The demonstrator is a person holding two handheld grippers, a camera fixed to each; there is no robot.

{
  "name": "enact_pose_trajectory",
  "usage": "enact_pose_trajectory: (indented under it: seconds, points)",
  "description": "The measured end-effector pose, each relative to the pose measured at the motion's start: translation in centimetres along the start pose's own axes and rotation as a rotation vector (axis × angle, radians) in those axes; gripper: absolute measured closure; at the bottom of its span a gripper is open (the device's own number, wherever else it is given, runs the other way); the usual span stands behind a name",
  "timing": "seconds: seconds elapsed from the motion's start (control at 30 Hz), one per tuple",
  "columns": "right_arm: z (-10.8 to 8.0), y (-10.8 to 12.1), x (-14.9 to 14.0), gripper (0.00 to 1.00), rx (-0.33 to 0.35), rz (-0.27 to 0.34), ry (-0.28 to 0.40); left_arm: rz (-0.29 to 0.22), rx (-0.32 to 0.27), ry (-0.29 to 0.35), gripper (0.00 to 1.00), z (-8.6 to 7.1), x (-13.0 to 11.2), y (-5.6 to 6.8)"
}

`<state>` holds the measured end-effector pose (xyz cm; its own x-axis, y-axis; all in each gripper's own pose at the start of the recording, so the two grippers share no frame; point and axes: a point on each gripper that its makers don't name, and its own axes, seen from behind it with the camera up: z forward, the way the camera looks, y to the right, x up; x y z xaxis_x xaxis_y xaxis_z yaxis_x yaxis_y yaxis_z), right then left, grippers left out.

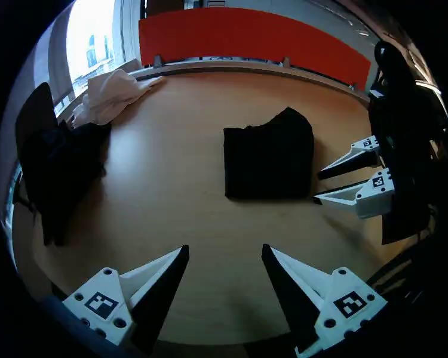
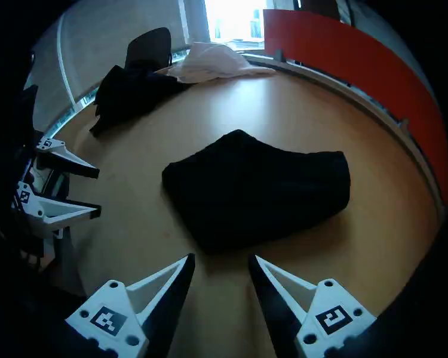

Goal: Fold towel

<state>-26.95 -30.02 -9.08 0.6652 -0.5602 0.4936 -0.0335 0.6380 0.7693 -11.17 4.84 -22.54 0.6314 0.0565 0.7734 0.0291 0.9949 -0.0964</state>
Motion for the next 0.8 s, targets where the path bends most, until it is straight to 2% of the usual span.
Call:
enact_pose_trajectory:
  seconds: [0.4,0.53,0.8]
  points:
    - [0.9,0.1,0.8,0.32,-0.024,0.012,0.007,-0.002,0.001,-0.001,0.1,0.0,-0.1,-0.1]
    - [1.1,0.3,0.6,0.39,-0.043,0.02,0.002,-0.003,0.001,-0.003,0.1,0.0,-0.1,0.0]
    - [1.4,0.2,0.4,0.4,-0.059,0.035,-0.003,-0.003,0.001,-0.004,0.1,0.0,-0.1,0.0]
